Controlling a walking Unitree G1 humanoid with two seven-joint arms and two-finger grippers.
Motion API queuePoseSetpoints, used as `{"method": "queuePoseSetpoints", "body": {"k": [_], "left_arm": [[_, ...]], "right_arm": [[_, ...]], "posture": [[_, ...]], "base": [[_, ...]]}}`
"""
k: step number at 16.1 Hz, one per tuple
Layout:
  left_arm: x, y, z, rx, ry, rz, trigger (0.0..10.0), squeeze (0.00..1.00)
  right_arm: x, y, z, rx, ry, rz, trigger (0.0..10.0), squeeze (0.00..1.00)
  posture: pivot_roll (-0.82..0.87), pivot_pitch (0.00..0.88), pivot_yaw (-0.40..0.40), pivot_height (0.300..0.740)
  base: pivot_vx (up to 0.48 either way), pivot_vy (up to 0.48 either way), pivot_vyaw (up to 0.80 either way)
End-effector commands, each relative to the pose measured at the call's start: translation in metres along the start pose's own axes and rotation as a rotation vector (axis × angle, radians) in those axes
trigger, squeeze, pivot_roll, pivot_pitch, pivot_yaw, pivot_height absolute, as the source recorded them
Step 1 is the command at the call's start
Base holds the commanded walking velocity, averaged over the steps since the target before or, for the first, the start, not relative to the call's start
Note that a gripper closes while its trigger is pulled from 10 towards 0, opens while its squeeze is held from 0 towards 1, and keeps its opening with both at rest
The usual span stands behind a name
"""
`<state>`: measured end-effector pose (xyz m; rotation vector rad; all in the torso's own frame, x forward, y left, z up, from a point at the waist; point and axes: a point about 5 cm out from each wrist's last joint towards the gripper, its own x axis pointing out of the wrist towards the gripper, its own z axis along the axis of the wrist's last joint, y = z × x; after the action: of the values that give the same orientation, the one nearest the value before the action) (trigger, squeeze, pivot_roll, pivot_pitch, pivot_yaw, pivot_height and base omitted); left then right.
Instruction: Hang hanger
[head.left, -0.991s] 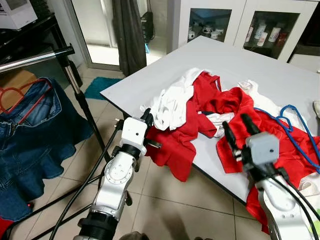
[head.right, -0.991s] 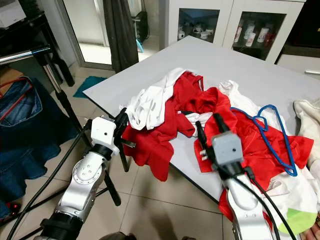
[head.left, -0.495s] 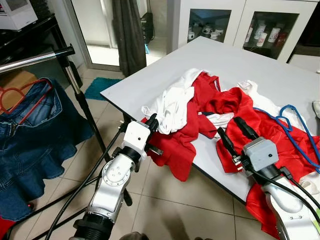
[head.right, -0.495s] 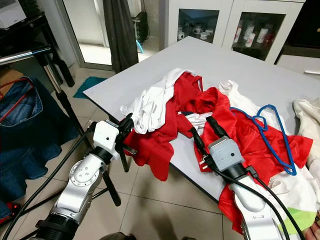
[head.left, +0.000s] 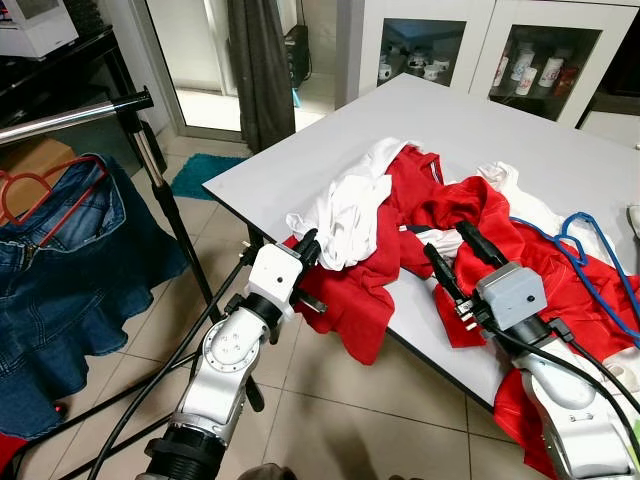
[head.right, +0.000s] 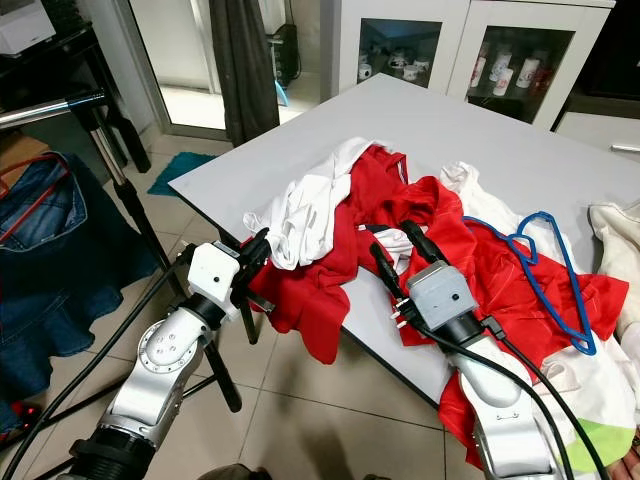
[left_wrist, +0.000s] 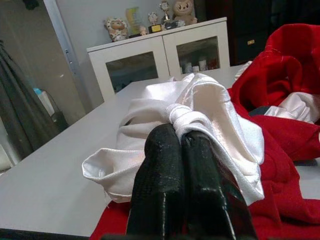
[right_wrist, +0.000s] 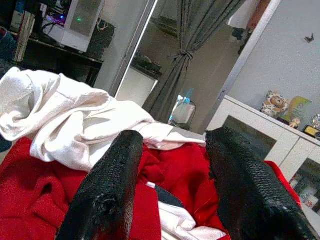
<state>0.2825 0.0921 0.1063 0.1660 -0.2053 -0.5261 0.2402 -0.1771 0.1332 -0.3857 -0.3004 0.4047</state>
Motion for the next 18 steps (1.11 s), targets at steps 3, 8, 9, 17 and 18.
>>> {"method": "queuePoseSetpoints", "body": {"k": [3,8,9,17,18], "left_arm": [[0.005,0.001,0.004,0.000,-0.018,-0.001,10.0,0.00],[0.006,-0.002,0.004,-0.009,-0.020,-0.007,10.0,0.00],[0.006,-0.004,0.004,-0.014,-0.018,-0.007,10.0,0.00],[0.004,-0.006,0.003,-0.025,-0.018,0.007,10.0,0.00],[0.003,-0.008,0.003,-0.022,-0.016,0.002,10.0,0.00]], "right_arm": [[-0.001,0.002,-0.003,0.002,0.006,-0.013,10.0,0.00],[0.002,0.001,-0.002,0.003,-0.002,-0.054,10.0,0.00],[0.004,0.001,-0.002,0.002,-0.006,-0.063,10.0,0.00],[0.010,0.005,0.002,0.019,-0.024,-0.068,10.0,0.00],[0.009,0.005,-0.001,0.016,-0.016,-0.068,10.0,0.00]], "posture": [[0.06,0.000,0.050,0.740],[0.06,0.000,0.052,0.740],[0.06,0.000,0.052,0.740],[0.06,0.000,0.045,0.740],[0.06,0.000,0.048,0.740]], "base": [[0.000,0.000,0.00],[0.000,0.000,0.00],[0.000,0.000,0.00],[0.000,0.000,0.00],[0.000,0.000,0.00]]}}
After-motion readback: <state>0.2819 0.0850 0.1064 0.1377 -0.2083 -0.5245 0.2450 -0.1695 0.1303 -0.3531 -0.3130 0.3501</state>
